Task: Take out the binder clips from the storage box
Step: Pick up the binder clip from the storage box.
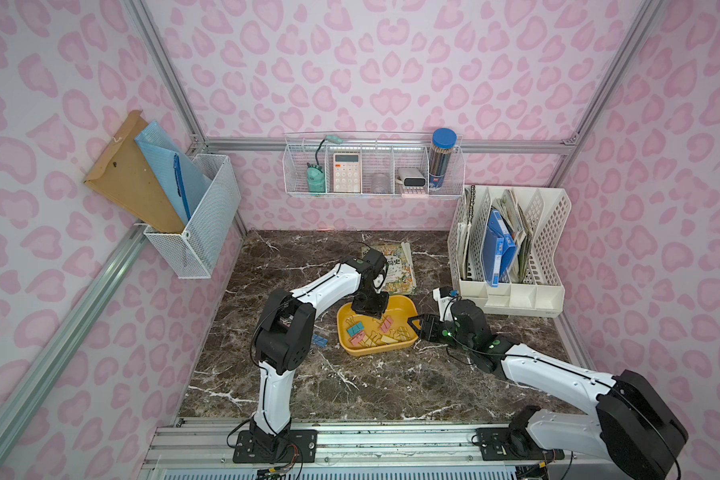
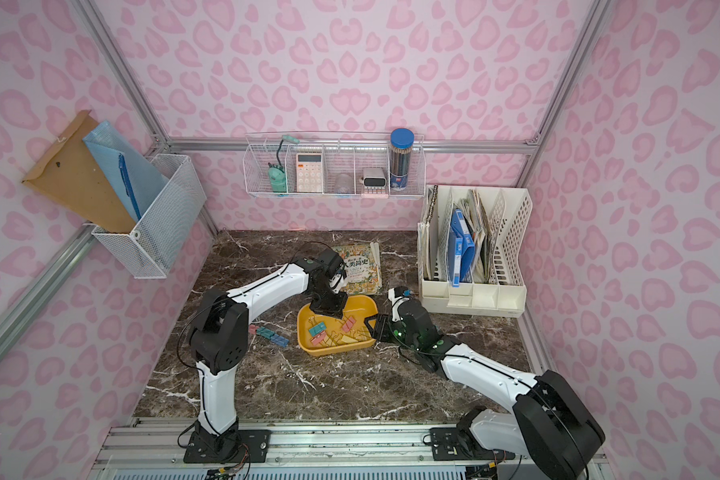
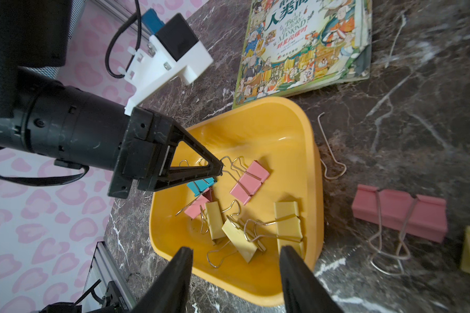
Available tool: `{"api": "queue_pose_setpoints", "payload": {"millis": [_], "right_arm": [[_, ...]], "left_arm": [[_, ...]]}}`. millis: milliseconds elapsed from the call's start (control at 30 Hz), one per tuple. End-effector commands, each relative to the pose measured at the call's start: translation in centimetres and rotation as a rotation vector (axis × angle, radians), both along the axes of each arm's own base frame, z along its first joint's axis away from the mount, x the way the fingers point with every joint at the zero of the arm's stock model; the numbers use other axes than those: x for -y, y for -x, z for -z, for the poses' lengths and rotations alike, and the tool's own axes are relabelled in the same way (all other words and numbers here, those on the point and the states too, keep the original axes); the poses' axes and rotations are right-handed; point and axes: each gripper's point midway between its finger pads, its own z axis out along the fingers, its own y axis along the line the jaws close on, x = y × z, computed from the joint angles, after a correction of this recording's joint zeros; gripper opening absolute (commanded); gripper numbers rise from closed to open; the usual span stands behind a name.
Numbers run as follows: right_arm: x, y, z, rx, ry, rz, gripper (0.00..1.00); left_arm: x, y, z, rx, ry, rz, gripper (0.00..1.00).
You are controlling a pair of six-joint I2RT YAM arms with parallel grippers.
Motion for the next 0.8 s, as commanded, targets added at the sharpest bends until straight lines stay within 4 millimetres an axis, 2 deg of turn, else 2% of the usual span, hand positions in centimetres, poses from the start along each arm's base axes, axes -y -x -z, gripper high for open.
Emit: {"api": "queue_pose_setpoints", "payload": {"millis": [0, 133, 300, 633, 767], "right_arm": [[0.0, -0.2, -0.5, 0.003, -0.005, 0.008, 0.56], [0.0, -0.2, -0.8, 0.009, -0.006, 0.005, 0.56], [-0.1, -0.2, -0.8, 0.006, -0.004, 0.005, 0.56], [0.0, 0.0, -0.8, 0.005, -0.008, 0.005, 0.56], [0.1, 0.1, -0.9, 0.007, -0.008, 0.003, 0.56]], "left_arm": [[0.0, -0.1, -0.1, -0.004, 0.000, -0.001, 0.24], [0.0, -0.3, 0.5, -0.017, -0.004, -0.007, 0.28], [0.1, -0.7, 1.2, -0.030, -0.002, -0.011, 0.28], [0.8, -1.3, 0.5, -0.028, 0.050, -0.014, 0.15], [0.8, -1.2, 0.6, -0.030, 0.057, -0.016, 0.13]]}}
